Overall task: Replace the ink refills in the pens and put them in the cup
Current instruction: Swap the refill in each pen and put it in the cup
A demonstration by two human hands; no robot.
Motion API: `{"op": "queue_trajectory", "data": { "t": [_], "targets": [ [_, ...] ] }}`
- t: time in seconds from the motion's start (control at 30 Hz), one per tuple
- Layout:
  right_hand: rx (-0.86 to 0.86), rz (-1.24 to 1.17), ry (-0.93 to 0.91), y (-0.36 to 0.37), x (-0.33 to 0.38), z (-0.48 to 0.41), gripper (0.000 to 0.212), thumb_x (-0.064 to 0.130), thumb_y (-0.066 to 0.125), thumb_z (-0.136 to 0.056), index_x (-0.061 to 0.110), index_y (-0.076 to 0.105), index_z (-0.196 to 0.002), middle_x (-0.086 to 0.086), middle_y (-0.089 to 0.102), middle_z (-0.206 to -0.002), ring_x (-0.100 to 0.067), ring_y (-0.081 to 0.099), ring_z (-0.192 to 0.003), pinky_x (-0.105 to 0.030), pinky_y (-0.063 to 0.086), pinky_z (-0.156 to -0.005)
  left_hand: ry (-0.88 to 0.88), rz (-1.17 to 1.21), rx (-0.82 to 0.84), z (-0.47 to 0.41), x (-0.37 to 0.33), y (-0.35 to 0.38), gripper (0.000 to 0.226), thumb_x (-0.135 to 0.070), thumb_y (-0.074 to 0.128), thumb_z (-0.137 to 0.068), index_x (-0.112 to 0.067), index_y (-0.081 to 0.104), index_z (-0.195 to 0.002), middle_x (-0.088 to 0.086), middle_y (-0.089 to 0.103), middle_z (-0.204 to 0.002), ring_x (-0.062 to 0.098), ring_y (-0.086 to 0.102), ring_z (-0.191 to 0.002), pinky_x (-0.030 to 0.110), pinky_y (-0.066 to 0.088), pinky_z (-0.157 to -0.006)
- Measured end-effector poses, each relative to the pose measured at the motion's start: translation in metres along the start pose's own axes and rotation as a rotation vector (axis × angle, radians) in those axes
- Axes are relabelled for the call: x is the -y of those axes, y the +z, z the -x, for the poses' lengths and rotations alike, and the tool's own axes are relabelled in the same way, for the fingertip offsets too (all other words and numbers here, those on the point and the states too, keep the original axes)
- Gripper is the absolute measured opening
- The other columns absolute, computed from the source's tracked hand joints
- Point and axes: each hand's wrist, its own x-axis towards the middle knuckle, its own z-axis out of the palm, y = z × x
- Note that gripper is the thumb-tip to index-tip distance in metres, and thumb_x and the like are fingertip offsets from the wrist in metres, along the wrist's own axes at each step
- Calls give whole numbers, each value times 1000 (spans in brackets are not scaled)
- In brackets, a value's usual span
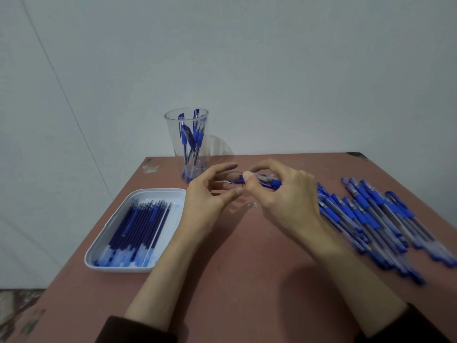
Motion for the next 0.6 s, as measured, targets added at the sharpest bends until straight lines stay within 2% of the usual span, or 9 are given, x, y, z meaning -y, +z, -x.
{"op": "queue_trajectory", "data": {
  "t": [0.13,0.23,0.27,0.33,0.4,0.43,0.5,0.53,0.6],
  "targets": [
    [11,7,-4,2,-2,1,49,68,42,-75,29,68,-89,19,49,-45,-4,49,-45,-29,45,-61,17,-6,-26,0,1,-1,41,4,75,-74,-24,66,-103,-10,72,-83,3,63,-74,17,51,-69],
    [100,61,58,6,-5,0,45,69,48,-79,29,64,-89,12,64,-60,-12,62,-65,-34,48,-72,60,-52,-92,0,0,-1,40,3,71,-78,-28,66,-102,-5,70,-89,3,62,-75,18,51,-72],
    [140,72,58,8,-8,-1,43,68,48,-81,28,62,-88,9,66,-62,-15,63,-69,-35,46,-71,85,-86,-134,0,0,-1,39,3,69,-80,-30,65,-101,-5,70,-92,2,62,-77,17,51,-74],
    [199,57,-4,12,-12,-2,31,55,50,-89,26,60,-88,8,61,-61,-12,57,-65,-31,38,-64,124,-135,-251,0,-2,-2,37,2,65,-83,-29,66,-102,-2,69,-99,-1,62,-82,13,48,-74],
    [238,-4,-42,16,-13,-7,16,38,54,-93,24,61,-91,11,55,-69,-9,50,-66,-28,32,-65,117,-161,-370,-4,-6,-5,39,0,62,-83,-26,65,-112,-1,64,-110,1,59,-93,12,46,-77],
    [240,-49,-48,17,-10,-12,11,32,55,-93,23,62,-92,11,55,-75,-8,49,-69,-28,33,-67,107,-196,-419,-9,-7,-9,44,-2,63,-82,-25,61,-119,-3,60,-116,4,56,-100,15,46,-82],
    [210,-127,-80,20,0,-30,10,27,59,-91,20,65,-93,4,58,-83,-12,50,-76,-28,35,-71,82,-339,-466,-25,-8,-20,61,-6,69,-77,-24,49,-131,-2,51,-127,15,49,-115,31,44,-96],
    [186,-152,-106,19,10,-42,11,27,60,-91,18,67,-92,1,60,-85,-14,51,-78,-28,36,-72,43,-412,-459,-36,-8,-27,73,-9,73,-74,-22,41,-138,4,47,-133,22,44,-122,40,40,-102],
    [115,-233,-129,15,34,-69,8,26,62,-91,20,67,-88,3,61,-81,-12,52,-75,-25,38,-69,-79,-472,-408,-57,-10,-40,95,-13,80,-69,-18,26,-147,13,38,-143,29,34,-133,46,31,-110]
  ]
}}
